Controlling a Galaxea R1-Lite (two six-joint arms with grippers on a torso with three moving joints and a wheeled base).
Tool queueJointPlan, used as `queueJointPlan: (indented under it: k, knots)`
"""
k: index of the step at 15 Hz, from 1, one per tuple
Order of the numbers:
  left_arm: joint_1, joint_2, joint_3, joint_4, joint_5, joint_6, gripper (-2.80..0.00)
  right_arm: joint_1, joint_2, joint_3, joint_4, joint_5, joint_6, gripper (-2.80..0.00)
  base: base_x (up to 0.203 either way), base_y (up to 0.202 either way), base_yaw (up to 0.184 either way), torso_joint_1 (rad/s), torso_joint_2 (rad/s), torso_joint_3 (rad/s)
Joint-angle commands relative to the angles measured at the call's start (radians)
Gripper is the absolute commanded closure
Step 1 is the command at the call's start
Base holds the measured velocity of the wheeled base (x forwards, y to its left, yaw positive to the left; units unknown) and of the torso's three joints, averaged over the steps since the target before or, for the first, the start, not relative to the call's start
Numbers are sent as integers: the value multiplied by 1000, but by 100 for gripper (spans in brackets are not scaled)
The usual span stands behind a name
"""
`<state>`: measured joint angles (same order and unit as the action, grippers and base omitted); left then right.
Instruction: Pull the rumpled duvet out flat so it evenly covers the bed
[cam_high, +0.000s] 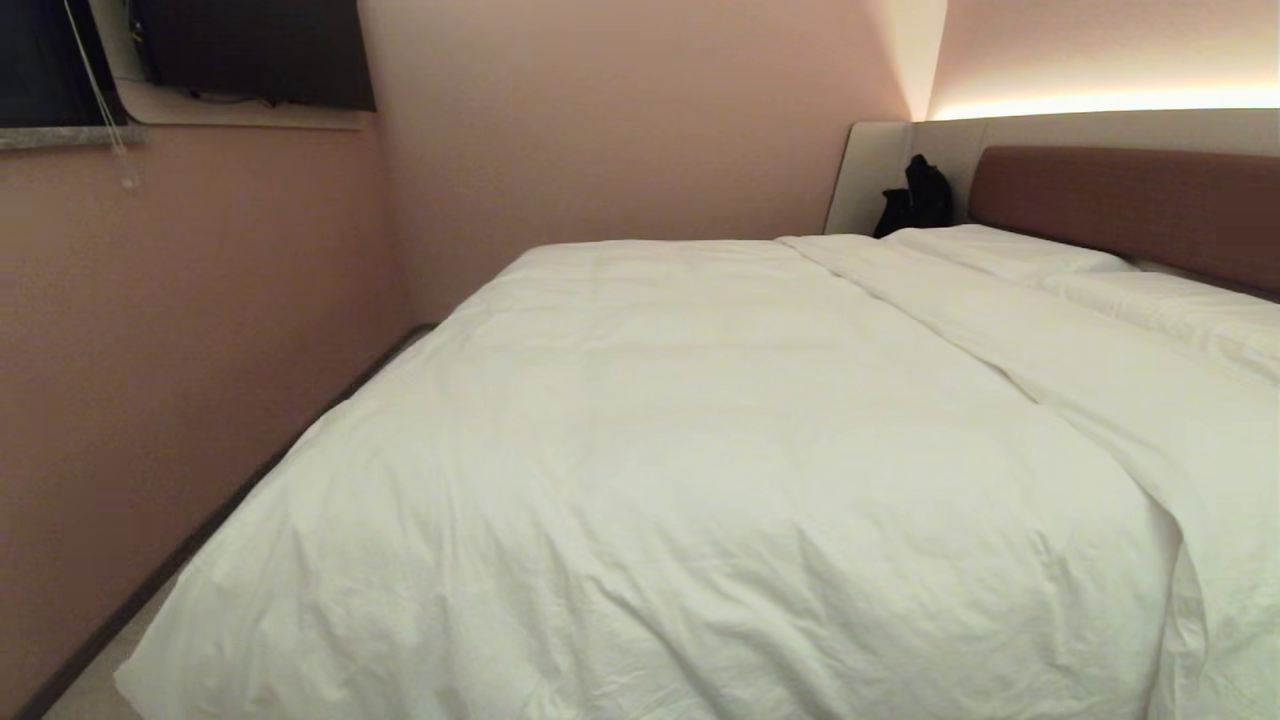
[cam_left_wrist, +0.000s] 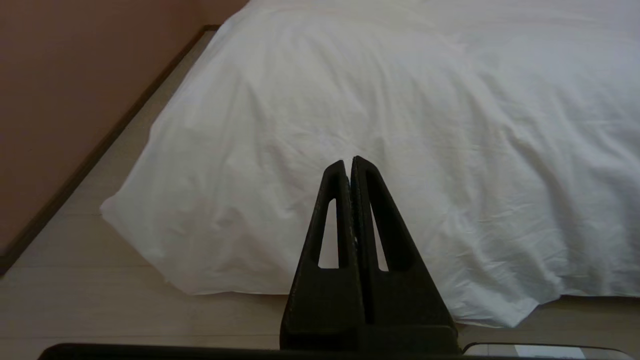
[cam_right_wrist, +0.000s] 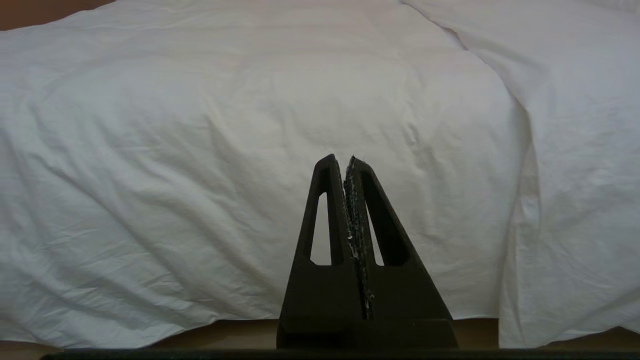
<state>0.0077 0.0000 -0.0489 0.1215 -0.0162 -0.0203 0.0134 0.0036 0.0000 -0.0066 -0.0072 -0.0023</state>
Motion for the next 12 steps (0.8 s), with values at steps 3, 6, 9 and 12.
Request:
queueJointPlan:
  k: [3, 6, 9, 12]
  knots:
    - [0, 1, 0, 1, 0, -1, 0, 0, -1, 0, -1, 0, -1, 0, 0, 194, -1, 3, 0, 4]
    - [0, 0, 0, 0, 0, -3, 0, 0, -1, 0, -1, 0, -1, 0, 0, 195, 1, 1, 2, 3]
    - [0, 1, 0, 1, 1, -1, 0, 0, -1, 0, -1, 0, -1, 0, 0, 196, -1, 2, 3, 2]
    - [0, 0, 0, 1, 1, -1, 0, 0, -1, 0, -1, 0, -1, 0, 0, 198, -1, 2, 1, 0]
